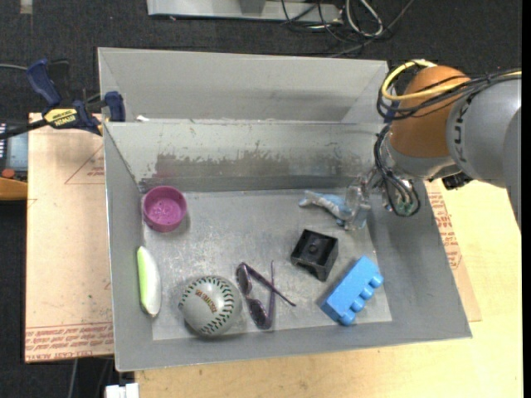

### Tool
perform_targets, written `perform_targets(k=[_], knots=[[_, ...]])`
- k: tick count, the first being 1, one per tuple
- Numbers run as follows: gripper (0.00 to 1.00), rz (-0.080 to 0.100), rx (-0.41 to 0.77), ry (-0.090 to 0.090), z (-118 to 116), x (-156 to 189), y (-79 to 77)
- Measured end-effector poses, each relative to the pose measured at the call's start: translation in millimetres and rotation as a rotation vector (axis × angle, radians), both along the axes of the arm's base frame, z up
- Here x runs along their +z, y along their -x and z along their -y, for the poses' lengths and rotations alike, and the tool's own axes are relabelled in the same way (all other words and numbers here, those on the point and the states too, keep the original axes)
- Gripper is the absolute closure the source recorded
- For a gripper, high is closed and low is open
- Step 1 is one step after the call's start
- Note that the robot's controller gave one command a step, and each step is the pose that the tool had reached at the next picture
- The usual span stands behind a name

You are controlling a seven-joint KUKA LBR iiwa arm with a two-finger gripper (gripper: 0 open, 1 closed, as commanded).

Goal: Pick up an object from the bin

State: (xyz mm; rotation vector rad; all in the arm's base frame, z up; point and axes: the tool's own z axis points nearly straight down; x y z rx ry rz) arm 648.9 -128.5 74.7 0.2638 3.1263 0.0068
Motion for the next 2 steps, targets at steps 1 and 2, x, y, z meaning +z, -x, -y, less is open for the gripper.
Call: perform_targets(k=[1, 2], knots=[[1.0, 0.002, 0.0, 0.0, -0.2, 5.5, -0.6], [1.0, 0.0, 0.001, -0.001, -0.6, 10.6, 0.3]])
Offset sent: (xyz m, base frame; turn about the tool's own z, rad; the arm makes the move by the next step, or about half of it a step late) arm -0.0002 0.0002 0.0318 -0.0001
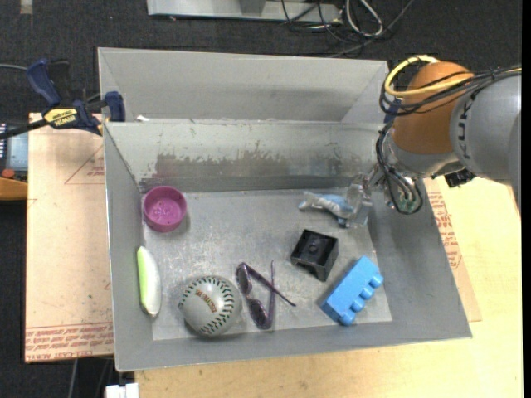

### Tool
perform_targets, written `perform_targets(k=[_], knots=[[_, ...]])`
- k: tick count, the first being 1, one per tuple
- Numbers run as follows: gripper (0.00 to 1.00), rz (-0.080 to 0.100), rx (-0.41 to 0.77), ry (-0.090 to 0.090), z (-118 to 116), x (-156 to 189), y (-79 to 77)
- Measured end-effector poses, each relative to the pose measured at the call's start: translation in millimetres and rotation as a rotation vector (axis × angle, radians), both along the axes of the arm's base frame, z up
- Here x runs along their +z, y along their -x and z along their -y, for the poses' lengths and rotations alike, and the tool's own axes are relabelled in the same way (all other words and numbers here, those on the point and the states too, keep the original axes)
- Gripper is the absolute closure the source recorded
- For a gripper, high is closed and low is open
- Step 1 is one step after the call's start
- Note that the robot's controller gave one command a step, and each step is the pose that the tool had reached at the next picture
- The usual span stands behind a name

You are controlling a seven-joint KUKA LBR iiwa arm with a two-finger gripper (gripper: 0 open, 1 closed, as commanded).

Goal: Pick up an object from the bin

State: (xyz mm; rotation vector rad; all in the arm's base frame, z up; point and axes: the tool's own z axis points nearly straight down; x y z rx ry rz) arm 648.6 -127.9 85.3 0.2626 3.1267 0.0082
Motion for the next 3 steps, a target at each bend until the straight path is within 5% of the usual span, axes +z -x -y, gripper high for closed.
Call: perform_targets(k=[3], knots=[[1.0, 0.001, 0.001, 0.0, -0.2, 23.6, -0.1]])
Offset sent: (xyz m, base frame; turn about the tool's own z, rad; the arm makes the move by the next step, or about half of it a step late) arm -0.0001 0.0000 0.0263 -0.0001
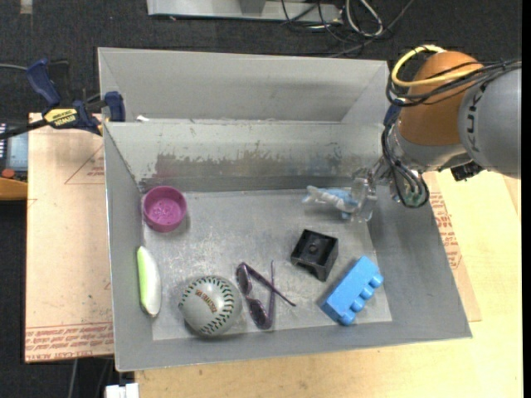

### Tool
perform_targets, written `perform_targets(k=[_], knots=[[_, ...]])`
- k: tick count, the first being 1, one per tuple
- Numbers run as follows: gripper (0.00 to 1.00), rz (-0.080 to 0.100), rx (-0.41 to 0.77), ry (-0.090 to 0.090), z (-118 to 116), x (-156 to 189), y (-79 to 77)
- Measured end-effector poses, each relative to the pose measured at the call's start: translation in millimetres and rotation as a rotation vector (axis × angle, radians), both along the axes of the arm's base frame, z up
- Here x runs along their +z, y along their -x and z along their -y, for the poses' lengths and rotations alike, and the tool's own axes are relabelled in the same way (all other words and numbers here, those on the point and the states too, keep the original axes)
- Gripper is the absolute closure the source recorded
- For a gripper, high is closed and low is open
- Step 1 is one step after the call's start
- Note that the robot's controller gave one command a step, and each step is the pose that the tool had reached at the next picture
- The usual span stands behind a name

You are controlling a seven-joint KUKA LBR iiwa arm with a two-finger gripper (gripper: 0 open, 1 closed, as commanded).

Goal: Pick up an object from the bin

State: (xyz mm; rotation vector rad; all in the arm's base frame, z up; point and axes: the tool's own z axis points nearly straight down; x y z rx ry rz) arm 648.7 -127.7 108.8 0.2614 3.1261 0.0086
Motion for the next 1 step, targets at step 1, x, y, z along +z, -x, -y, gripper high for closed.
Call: perform_targets(k=[1], knots=[[1.0, -0.001, 0.0, -0.001, -0.1, 13.6, 0.5]])
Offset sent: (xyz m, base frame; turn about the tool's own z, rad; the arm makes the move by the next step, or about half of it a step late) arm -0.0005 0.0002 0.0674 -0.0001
